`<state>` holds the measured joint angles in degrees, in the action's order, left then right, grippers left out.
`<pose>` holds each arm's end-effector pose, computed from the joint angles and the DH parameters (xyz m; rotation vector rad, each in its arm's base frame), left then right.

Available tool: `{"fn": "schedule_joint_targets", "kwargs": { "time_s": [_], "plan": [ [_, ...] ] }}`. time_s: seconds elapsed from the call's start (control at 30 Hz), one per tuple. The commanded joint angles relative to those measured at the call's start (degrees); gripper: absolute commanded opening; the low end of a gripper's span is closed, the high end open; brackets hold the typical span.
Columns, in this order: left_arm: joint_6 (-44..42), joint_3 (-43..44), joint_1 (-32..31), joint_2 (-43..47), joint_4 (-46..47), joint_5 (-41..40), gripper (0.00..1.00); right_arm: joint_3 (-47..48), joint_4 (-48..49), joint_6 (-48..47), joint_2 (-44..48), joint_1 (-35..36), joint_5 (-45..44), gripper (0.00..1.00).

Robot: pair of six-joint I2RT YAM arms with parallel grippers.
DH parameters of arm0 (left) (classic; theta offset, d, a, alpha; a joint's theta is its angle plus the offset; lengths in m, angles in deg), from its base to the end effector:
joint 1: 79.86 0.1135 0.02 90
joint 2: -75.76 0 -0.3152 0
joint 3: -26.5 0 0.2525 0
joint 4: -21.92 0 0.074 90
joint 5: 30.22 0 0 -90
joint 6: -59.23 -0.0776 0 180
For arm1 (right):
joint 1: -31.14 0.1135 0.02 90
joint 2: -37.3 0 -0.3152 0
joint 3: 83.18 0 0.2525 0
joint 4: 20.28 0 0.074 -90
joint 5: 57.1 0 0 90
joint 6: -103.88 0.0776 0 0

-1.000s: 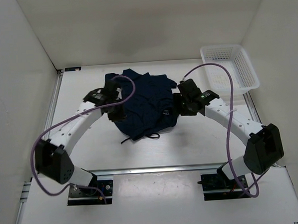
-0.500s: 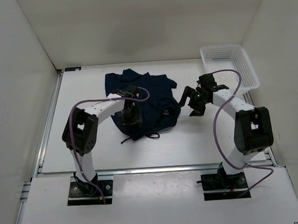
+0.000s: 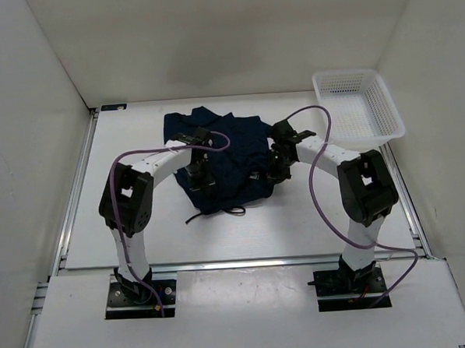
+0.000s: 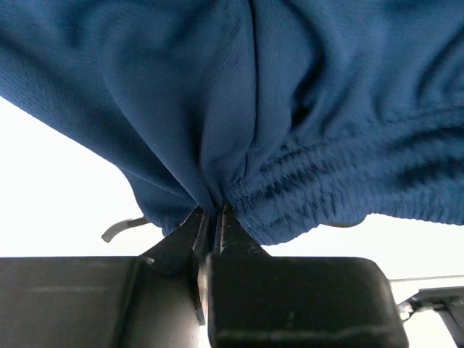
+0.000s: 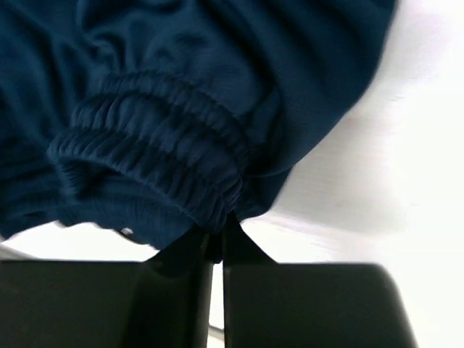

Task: Fold and stack the shorts
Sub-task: Flatten the shorts out

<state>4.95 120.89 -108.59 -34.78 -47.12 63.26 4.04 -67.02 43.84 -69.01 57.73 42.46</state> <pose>0.3361 -0.1896 0.1875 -0.1850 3.0939 -0.1491 0.3598 0.1945 0.1961 0.0323 2.8074 0.4914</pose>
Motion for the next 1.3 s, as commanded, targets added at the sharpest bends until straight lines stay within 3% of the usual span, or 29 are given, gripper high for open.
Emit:
{"fn": "schedule_joint_targets", "kwargs": {
  "time_s": [0.0,0.13,0.17,0.3,0.37,0.47,0.5,0.53,0.57,0.6,0.63,0.7,0.73,0.77,0.87,1.0,1.03,1.1,1.13,1.27],
  "plan": [
    [-2.1,5.0,1.3,7.7,-2.7,0.7,0.10,4.9,-4.7,-2.0,-0.7,-0.6,-7.3,0.00],
    [-4.8,14.6,6.0,8.9,-7.5,2.8,0.10,17.3,-11.4,-4.2,-1.9,-1.4,-11.6,0.00],
    [-5.3,17.0,7.2,8.9,-9.6,4.5,0.10,25.4,-13.0,-4.2,-2.4,-1.4,-12.5,0.00],
    [-6.5,26.4,13.2,11.0,-12.1,10.5,0.10,41.1,-17.6,-5.3,-1.1,-2.8,-17.1,0.00],
    [-6.5,26.4,16.1,15.1,-10.6,13.2,0.10,42.3,-17.6,-6.0,2.0,-1.6,-19.2,0.00],
    [-5.8,18.3,17.3,22.8,-5.5,17.2,0.10,35.7,-14.8,-8.9,7.8,1.7,-27.8,0.00],
    [-4.9,11.3,17.3,24.8,-4.1,18.6,0.11,27.9,-13.1,-8.9,11.6,2.7,-29.9,0.00],
    [-4.9,7.2,17.3,28.6,-2.5,19.4,0.17,23.2,-11.2,-9.7,13.6,3.6,-31.8,0.00],
    [-3.9,-0.5,15.6,30.2,-0.8,19.4,0.28,18.5,-7.6,-10.5,15.4,5.5,-33.8,0.07],
    [-3.2,-4.5,14.7,31.7,-0.1,17.8,0.53,9.8,-6.2,-10.5,18.0,6.3,-34.3,0.23],
    [-2.7,-8.4,14.1,33.0,0.7,17.8,0.67,5.8,-5.1,-10.5,19.0,7.8,-34.3,0.57],
    [-2.0,-17.1,14.1,35.7,2.3,17.2,0.73,-0.4,-4.5,-7.9,19.5,9.1,-34.3,0.77],
    [-2.0,-18.6,14.1,35.7,2.3,15.4,0.81,-5.0,-4.5,-6.9,19.6,9.6,-33.5,0.81],
    [-2.0,-19.5,14.1,35.7,2.3,15.4,0.81,-6.7,-4.5,-4.8,19.6,10.5,-32.7,0.86],
    [-1.4,-19.5,14.1,35.7,2.3,12.7,0.79,-11.0,-4.5,-2.4,21.0,11.0,-32.1,0.89],
    [-0.8,-18.2,12.9,32.5,2.3,10.9,0.56,-10.3,-4.5,-3.0,25.7,9.9,-29.2,0.90],
    [-0.7,-18.2,12.1,31.9,2.3,10.9,0.56,-9.6,-4.5,-3.0,26.4,8.8,-27.7,0.90],
    [-0.1,-18.2,10.0,29.6,2.3,11.5,0.63,-9.6,-4.5,-3.0,27.5,5.5,-24.4,0.92],
    [0.4,-18.2,9.1,28.8,2.3,11.5,0.75,-9.6,-4.5,-3.0,27.6,4.0,-22.1,0.92],
    [2.8,-18.2,4.7,25.1,3.9,10.1,0.91,-12.1,0.6,-1.4,26.0,-5.2,-4.8,0.93]
  ]
}}
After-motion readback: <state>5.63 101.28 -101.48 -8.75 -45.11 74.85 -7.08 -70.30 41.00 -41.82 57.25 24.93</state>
